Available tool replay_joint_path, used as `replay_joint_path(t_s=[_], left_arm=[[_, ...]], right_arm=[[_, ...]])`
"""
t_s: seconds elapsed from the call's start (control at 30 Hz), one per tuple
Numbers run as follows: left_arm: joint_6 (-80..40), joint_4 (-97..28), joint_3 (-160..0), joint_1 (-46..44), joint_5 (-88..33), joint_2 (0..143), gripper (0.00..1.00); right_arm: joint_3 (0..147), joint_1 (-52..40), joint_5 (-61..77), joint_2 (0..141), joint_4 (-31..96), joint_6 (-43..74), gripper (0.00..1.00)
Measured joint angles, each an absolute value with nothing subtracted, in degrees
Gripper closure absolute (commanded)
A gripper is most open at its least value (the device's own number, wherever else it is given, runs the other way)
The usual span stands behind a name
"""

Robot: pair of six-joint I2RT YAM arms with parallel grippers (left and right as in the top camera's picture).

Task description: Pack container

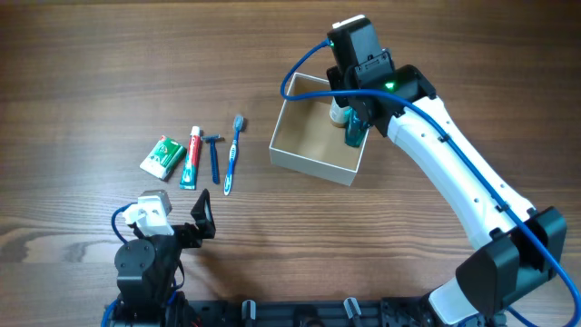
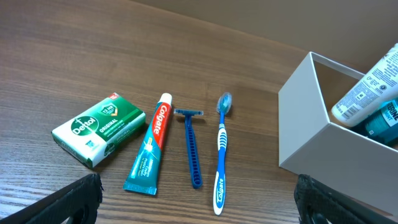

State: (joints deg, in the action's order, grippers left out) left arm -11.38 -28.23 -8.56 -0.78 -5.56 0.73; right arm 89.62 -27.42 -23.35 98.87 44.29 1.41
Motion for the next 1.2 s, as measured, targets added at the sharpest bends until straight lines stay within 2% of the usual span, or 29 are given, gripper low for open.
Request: replay_joint_path(t_s=[0.03,0.13,0.17,0.27,0.33,0.4,0.57,0.67,0.73,0.97,1.03,1.2], left_arm=[[-11.38,-28.23,-8.56,-0.78,-5.54,0.73,0.00],[-11.38,-28.23,-8.56,-0.78,-5.54,0.73,0.00],[-11.38,-28.23,-8.56,-0.78,-5.56,0.73,0.00],[-11.38,-28.23,-8.56,-0.78,-5.56,0.73,0.00],[-11.40,-28.25,-8.56,-0.78,-5.54,0.73,0.00],[-11.38,-28.23,-8.56,-0.78,-5.56,0.73,0.00],[-11.38,-28.23,-8.56,-0.78,-5.56,0.73,0.00],[-11.38,-28.23,-8.56,-0.78,-5.56,0.73,0.00],[-11.38,-28.23,-8.56,-0.78,-5.56,0.73,0.00],[-11.38,-28.23,-8.56,-0.78,-5.54,0.73,0.00],[-11.38,-28.23,-8.56,-0.78,-5.56,0.73,0.00],[-11.38,-28.23,-8.56,-0.78,-5.56,0.73,0.00]], right_arm=[[89.62,-27.42,-23.27,98.72,44.99,1.43,0.34],[89.80,-27.44,-20.16,96.47,48.77,2.09,0.49],[90.08,-27.64,-18.09,94.98,50.85,3.01,0.59],[90.91,-29.50,-12.71,90.48,54.65,6.07,0.66],[91.26,-31.55,-9.19,87.61,56.62,7.70,0.78],[91.44,-34.24,-5.43,85.45,58.70,9.87,0.96],[91.09,-37.91,-1.80,85.54,64.42,21.02,0.93],[88.77,-37.95,0.21,87.20,61.34,25.08,0.57],[88.16,-38.33,1.74,89.67,58.85,24.67,0.51],[87.79,-39.35,6.98,102.21,54.35,12.03,0.53],[87.46,-39.35,8.34,105.38,53.74,9.87,0.57],[87.35,-39.35,9.65,106.83,50.35,7.20,0.51]])
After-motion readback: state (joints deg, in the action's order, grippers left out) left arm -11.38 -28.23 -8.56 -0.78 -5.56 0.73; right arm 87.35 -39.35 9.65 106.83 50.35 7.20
